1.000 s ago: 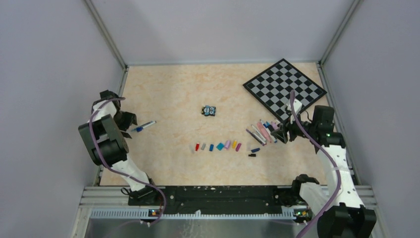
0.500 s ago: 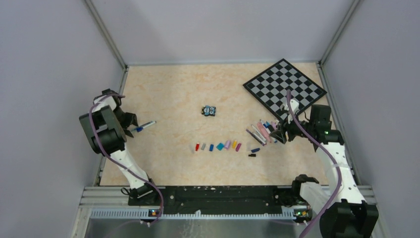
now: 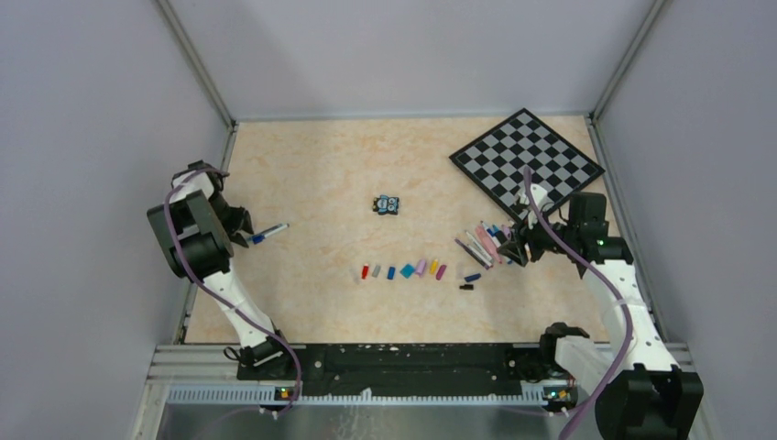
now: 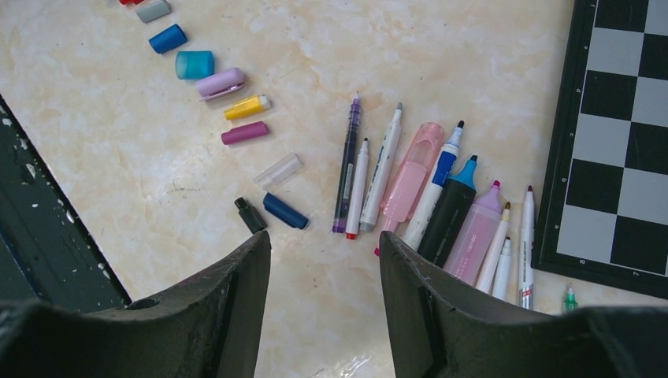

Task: Open the pen caps
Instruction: Move the pen to the center of the board.

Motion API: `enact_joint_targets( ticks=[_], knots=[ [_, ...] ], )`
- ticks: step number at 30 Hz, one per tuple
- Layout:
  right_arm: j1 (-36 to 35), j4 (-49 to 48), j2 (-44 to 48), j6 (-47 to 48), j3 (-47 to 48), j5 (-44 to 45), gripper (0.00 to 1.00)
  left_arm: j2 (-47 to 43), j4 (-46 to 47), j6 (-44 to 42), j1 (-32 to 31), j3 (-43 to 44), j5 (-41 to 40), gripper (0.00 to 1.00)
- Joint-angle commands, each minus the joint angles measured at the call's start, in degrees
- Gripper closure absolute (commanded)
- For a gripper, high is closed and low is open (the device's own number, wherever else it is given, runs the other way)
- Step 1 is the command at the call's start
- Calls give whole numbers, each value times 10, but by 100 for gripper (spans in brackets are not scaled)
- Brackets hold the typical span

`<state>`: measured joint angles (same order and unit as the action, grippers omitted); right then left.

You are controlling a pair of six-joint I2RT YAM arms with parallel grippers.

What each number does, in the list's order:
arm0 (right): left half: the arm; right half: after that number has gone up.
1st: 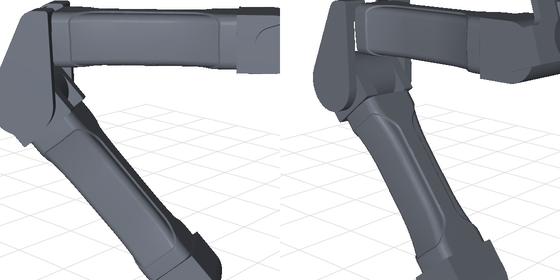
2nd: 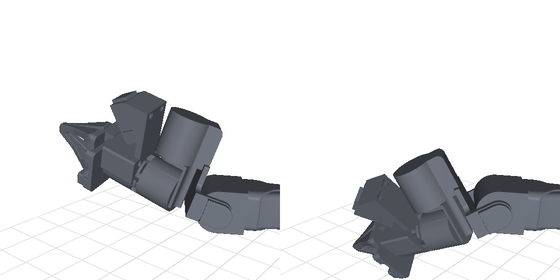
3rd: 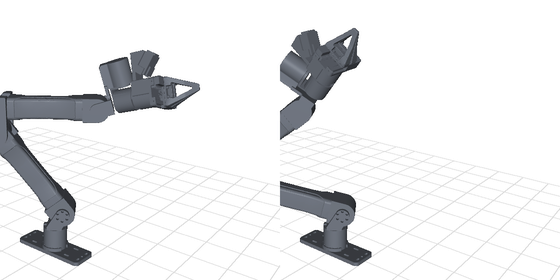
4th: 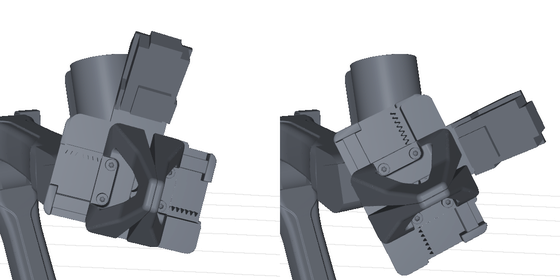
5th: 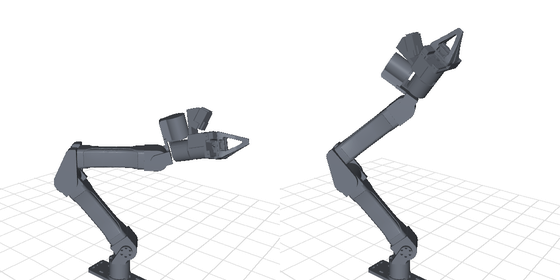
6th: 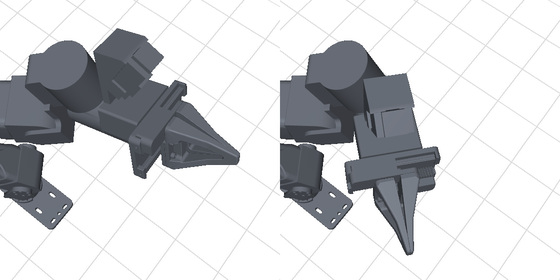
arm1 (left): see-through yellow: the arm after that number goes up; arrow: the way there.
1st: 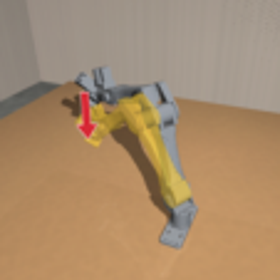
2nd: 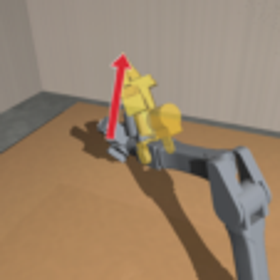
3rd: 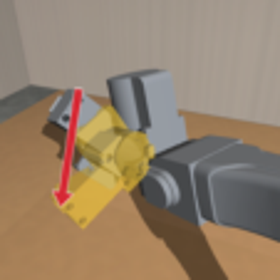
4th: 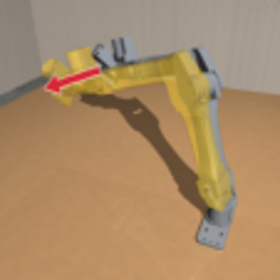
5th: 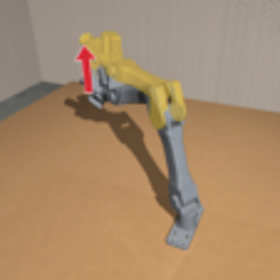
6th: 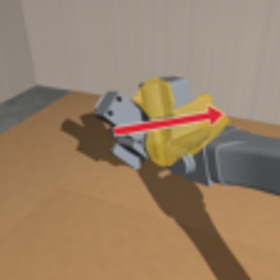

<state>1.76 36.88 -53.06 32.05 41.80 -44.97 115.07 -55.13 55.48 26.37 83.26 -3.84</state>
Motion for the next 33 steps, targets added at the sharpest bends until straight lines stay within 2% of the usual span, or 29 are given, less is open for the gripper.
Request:
enact_joint_targets(
  ticks=[1,4,9,20,33],
  knots=[
    [-9,-2,2,9,29,2,48,-8,-1,12,3,-19,15,53],
    [-10,-3,2,9,29,2,48,-12,8,14,2,-33,29,60],
    [-10,-2,4,10,29,2,48,-29,25,24,0,-62,36,66],
    [-11,-2,8,11,29,1,48,-42,56,34,-24,-107,67,74],
    [-11,-5,13,12,27,1,48,-48,73,48,-110,-90,86,78]
  ],
)
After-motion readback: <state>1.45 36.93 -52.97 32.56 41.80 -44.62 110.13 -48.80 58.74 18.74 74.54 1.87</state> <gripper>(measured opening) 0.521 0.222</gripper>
